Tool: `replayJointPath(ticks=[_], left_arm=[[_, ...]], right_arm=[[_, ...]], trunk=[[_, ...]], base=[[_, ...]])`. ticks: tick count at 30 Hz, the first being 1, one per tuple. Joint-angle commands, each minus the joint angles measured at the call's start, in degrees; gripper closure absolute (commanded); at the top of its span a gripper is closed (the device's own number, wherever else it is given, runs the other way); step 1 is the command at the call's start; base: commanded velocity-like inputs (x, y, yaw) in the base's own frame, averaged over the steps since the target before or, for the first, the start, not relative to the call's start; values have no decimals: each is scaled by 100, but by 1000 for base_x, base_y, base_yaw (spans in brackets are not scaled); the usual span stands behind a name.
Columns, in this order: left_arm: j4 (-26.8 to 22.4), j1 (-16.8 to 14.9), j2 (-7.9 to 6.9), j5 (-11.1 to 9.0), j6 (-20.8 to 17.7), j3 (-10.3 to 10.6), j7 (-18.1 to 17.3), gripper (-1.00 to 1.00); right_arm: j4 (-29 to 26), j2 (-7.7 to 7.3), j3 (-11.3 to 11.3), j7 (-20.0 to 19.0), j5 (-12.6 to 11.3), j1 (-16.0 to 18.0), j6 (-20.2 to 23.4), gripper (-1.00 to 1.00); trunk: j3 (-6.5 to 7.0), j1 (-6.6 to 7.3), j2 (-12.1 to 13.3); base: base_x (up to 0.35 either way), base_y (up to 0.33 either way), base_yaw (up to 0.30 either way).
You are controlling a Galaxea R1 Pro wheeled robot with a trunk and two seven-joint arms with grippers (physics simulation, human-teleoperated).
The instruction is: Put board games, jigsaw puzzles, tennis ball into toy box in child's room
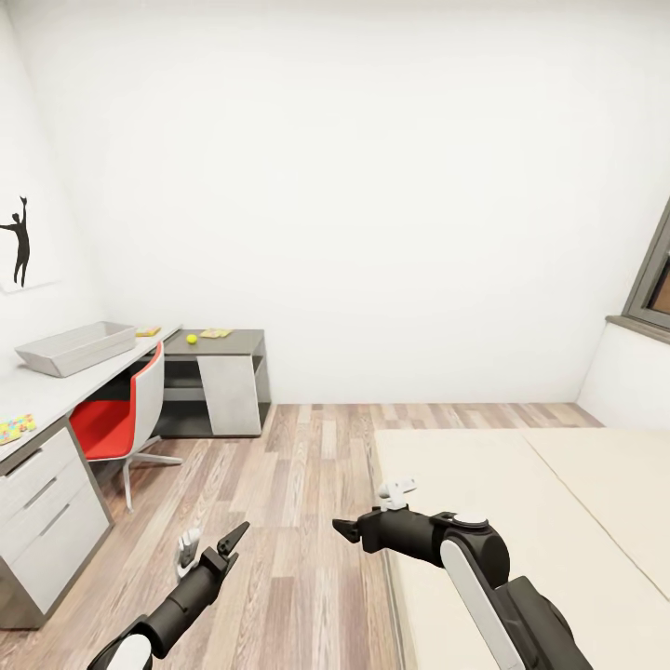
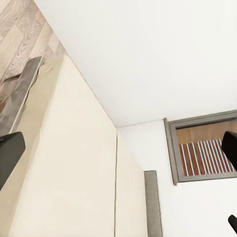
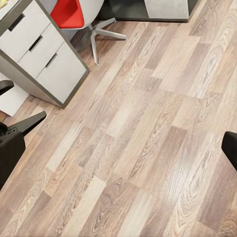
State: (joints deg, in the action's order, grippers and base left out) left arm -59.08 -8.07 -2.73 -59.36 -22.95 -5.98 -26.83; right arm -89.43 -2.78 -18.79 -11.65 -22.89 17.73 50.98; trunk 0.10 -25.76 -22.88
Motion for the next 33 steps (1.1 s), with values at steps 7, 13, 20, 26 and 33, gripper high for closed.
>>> replayJointPath(ticks=[7,13,20,26,33], left_arm=[[2,-2,1,-50,-52,-8,-6,-100],[1,-2,1,-48,-52,-8,-9,-100],[-2,-2,1,-35,-52,-8,-8,-100],[-2,-2,1,-24,-53,-5,-7,-100],[0,-2,1,-16,-52,-8,-6,-100]], right_arm=[[-4,-3,-2,-39,40,3,17,-100],[-4,-3,-2,-39,40,3,17,-100],[-3,-3,-2,-39,41,3,17,-100],[-4,-7,-2,-39,41,3,17,-100],[-1,-4,-2,-39,40,3,17,-100]], trunk=[[-2,-2,-4],[-2,-2,-4],[-2,-2,-4],[-2,-2,-4],[-2,-2,-4]], base=[[0,0,1],[0,0,0],[0,0,0],[0,-30,0],[0,-158,0]])
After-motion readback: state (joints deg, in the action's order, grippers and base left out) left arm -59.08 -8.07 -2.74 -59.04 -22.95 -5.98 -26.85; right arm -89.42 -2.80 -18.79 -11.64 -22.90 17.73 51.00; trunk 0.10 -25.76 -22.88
